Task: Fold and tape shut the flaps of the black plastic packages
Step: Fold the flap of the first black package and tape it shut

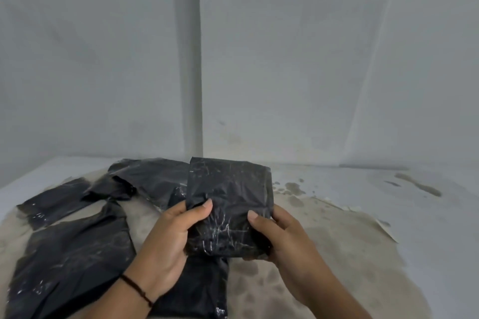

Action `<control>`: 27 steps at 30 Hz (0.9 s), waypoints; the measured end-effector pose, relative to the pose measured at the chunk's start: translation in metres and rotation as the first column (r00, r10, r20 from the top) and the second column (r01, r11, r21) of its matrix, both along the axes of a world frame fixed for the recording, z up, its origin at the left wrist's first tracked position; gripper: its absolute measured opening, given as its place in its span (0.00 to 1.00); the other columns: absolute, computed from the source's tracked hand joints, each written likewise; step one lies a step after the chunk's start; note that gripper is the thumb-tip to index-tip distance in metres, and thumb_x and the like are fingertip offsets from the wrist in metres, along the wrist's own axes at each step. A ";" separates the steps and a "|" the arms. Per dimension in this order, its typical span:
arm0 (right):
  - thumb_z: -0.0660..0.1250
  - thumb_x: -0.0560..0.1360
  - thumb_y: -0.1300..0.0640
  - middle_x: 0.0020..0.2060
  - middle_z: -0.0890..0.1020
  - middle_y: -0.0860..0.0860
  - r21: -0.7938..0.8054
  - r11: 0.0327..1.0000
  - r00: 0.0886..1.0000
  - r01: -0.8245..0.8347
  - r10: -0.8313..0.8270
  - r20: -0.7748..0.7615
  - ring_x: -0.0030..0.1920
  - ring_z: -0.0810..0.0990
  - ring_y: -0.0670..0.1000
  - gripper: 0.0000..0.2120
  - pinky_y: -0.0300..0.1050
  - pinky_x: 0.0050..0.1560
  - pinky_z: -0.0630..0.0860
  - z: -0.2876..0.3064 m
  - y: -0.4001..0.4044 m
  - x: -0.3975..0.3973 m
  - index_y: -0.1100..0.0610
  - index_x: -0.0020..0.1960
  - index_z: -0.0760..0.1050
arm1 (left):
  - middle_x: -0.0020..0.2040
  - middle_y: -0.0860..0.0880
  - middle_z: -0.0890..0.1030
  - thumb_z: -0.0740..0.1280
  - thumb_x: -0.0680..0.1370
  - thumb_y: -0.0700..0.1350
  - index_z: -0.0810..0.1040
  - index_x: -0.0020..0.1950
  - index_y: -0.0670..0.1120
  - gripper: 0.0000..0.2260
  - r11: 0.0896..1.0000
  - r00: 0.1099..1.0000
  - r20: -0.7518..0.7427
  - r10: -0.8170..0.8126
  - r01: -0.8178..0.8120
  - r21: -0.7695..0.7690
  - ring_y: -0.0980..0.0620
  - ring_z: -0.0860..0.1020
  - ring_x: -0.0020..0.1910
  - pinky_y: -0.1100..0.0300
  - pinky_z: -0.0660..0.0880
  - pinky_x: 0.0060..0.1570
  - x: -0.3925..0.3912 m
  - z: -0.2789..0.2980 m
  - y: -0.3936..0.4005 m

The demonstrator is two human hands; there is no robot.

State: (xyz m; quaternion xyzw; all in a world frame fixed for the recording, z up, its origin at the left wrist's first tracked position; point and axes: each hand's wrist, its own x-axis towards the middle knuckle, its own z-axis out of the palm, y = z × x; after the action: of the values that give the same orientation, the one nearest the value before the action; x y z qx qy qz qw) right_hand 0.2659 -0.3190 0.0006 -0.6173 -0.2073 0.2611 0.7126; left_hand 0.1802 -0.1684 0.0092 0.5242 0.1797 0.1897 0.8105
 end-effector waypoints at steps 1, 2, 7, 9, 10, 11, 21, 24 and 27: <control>0.66 0.76 0.57 0.45 0.86 0.54 0.014 1.000 1.000 0.003 -0.003 -0.016 0.44 0.85 0.54 0.07 0.49 0.44 0.79 -0.003 0.001 0.001 0.55 0.51 0.82 | 0.53 0.40 0.84 0.69 0.70 0.41 0.81 0.56 0.38 0.15 1.000 1.000 -0.008 -0.002 0.002 -0.007 0.40 0.82 0.53 0.45 0.75 0.56 0.001 -0.003 0.001; 0.66 0.76 0.58 0.46 0.86 0.55 0.024 1.000 1.000 0.007 -0.006 -0.026 0.45 0.85 0.54 0.08 0.50 0.45 0.80 -0.005 0.002 0.002 0.56 0.50 0.82 | 0.53 0.40 0.84 0.69 0.70 0.42 0.82 0.56 0.39 0.16 1.000 1.000 -0.015 -0.005 0.005 -0.016 0.40 0.82 0.54 0.45 0.75 0.58 0.002 -0.007 0.002; 0.64 0.77 0.58 0.46 0.86 0.57 0.011 0.999 0.999 0.037 -0.037 -0.011 0.49 0.84 0.57 0.09 0.56 0.49 0.81 -0.013 0.006 0.004 0.59 0.48 0.83 | 0.57 0.39 0.82 0.68 0.69 0.44 0.79 0.59 0.37 0.20 0.996 1.000 -0.017 0.012 -0.013 -0.086 0.40 0.80 0.57 0.42 0.72 0.62 0.004 -0.021 0.009; 0.64 0.77 0.56 0.47 0.84 0.61 0.007 0.999 0.999 0.050 -0.050 -0.003 0.48 0.83 0.60 0.12 0.55 0.47 0.81 -0.017 0.007 0.006 0.64 0.47 0.81 | 0.56 0.39 0.82 0.68 0.70 0.45 0.79 0.59 0.37 0.20 0.994 1.000 0.001 0.022 -0.022 -0.108 0.41 0.81 0.56 0.44 0.73 0.60 0.005 -0.024 0.009; 0.64 0.77 0.56 0.46 0.84 0.62 0.012 0.998 0.998 0.062 -0.062 -0.011 0.46 0.82 0.60 0.13 0.54 0.44 0.80 -0.019 0.007 0.007 0.66 0.46 0.80 | 0.55 0.39 0.83 0.67 0.70 0.45 0.80 0.57 0.38 0.19 0.994 1.000 0.015 0.023 -0.021 -0.109 0.42 0.81 0.55 0.45 0.74 0.58 0.005 -0.025 0.008; 0.64 0.77 0.56 0.45 0.84 0.62 0.018 0.997 0.997 0.075 -0.075 -0.026 0.46 0.82 0.59 0.14 0.52 0.41 0.79 -0.022 0.007 0.008 0.67 0.45 0.80 | 0.54 0.40 0.83 0.67 0.71 0.45 0.82 0.55 0.38 0.17 0.994 0.999 0.030 0.019 -0.016 -0.106 0.43 0.82 0.54 0.47 0.74 0.56 0.005 -0.025 0.006; 0.66 0.74 0.46 0.33 0.78 0.62 0.070 0.948 0.902 0.310 -0.317 0.292 0.34 0.76 0.51 0.20 0.44 0.35 0.72 -0.014 0.007 0.006 0.64 0.39 0.78 | 0.53 0.55 0.81 0.68 0.70 0.55 0.80 0.51 0.59 0.11 0.670 0.904 0.315 0.291 -0.427 0.607 0.56 0.79 0.55 0.64 0.74 0.55 -0.006 -0.036 -0.005; 0.66 0.76 0.51 0.30 0.81 0.46 0.089 0.939 0.809 0.332 -0.332 0.486 0.33 0.78 0.42 0.11 0.35 0.34 0.71 -0.006 0.011 -0.007 0.54 0.38 0.81 | 0.59 0.59 0.80 0.68 0.70 0.56 0.80 0.58 0.56 0.18 0.724 0.953 0.291 0.085 -0.260 0.639 0.59 0.78 0.60 0.70 0.73 0.54 -0.008 -0.038 -0.020; 0.58 0.79 0.47 0.41 0.85 0.43 0.103 0.990 0.843 0.099 -0.138 0.520 0.44 0.82 0.41 0.16 0.34 0.41 0.74 -0.004 0.014 -0.022 0.53 0.50 0.83 | 0.63 0.56 0.80 0.70 0.69 0.54 0.73 0.67 0.51 0.27 0.837 0.957 0.281 -0.077 -0.091 0.539 0.58 0.76 0.63 0.68 0.73 0.56 -0.008 -0.035 -0.026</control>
State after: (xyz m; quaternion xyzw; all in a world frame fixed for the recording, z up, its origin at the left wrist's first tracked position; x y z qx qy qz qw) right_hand 0.2437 -0.3050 -0.0038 -0.6504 -0.3651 0.0300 0.6654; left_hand 0.1721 -0.1947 -0.0259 0.6989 -0.0013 0.3111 0.6440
